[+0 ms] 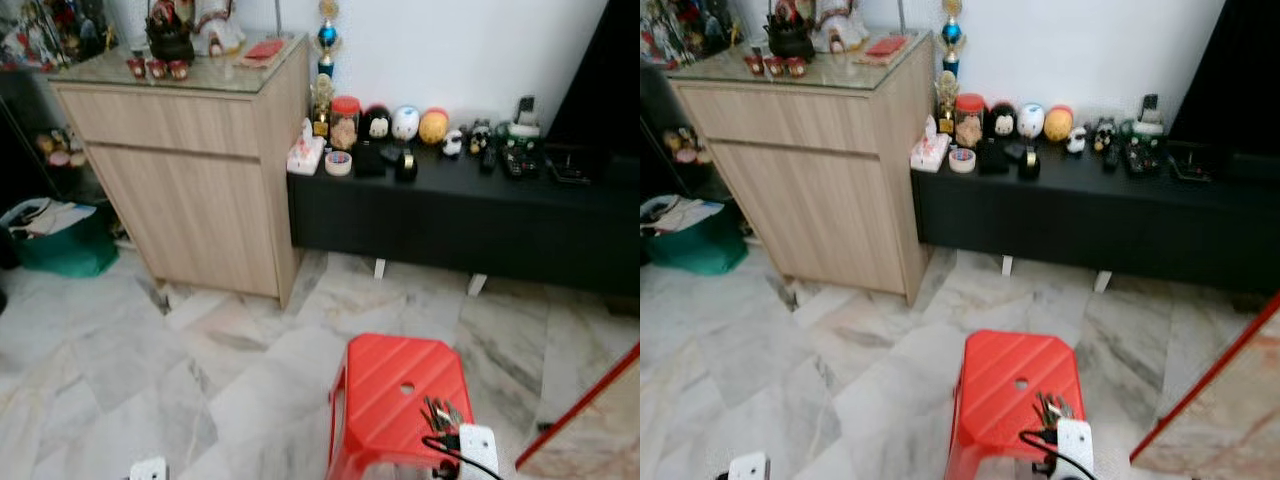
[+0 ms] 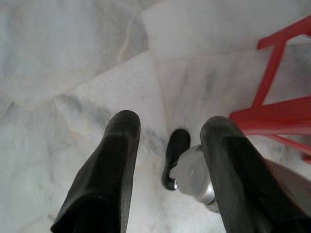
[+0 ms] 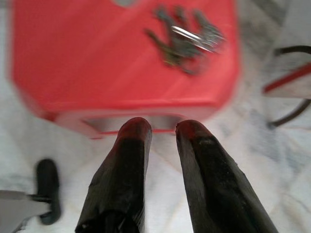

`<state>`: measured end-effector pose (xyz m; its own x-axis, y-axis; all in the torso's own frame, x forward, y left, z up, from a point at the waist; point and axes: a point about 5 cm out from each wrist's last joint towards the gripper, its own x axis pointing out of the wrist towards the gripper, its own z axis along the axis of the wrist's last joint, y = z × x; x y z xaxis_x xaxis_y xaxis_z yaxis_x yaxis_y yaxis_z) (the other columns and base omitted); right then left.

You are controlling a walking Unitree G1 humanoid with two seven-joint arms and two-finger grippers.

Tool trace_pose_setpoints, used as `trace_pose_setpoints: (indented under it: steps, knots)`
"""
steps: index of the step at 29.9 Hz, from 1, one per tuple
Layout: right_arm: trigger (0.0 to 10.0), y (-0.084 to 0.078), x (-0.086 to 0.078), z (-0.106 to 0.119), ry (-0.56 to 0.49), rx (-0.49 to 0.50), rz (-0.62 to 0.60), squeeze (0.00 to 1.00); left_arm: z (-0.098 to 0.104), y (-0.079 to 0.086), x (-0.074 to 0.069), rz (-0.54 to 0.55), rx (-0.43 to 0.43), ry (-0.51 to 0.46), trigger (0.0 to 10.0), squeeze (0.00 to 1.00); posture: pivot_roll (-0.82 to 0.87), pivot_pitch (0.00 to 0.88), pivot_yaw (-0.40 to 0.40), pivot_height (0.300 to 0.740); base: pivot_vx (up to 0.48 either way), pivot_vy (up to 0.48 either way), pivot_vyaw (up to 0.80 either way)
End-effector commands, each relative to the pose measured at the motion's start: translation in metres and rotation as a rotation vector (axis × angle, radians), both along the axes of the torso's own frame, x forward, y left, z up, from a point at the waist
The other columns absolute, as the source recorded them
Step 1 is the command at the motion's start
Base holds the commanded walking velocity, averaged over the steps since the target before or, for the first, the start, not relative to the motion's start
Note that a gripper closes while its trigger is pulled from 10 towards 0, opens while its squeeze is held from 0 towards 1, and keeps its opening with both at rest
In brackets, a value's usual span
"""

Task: Hang keys on a hook

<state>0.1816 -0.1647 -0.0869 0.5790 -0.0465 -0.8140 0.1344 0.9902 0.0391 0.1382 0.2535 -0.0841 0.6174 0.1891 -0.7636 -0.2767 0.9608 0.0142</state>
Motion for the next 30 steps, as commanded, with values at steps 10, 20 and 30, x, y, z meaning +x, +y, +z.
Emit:
trace_pose_setpoints:
  steps: [10,20,30]
  knots:
    - [10.0,-0.015,0.005,0.004,-0.031,0.003,-0.102,0.00,-0.002,-0.004,-0.001,-0.003,0.000,0.006,10.0,0.00,0.05,0.000,-0.034,0.740,0.000,0.000,0.00]
    - [10.0,-0.023,0.050,0.038,-0.347,-0.054,-0.032,0.00,0.004,-0.002,0.002,0.006,0.033,-0.090,10.0,0.00,0.04,0.000,-0.033,0.740,0.000,0.000,0.00]
    - [10.0,-0.014,0.071,0.065,-0.580,-0.034,-0.015,0.00,0.013,-0.004,0.007,-0.019,0.053,-0.234,10.0,0.00,0.04,0.000,-0.043,0.740,0.000,0.000,0.00]
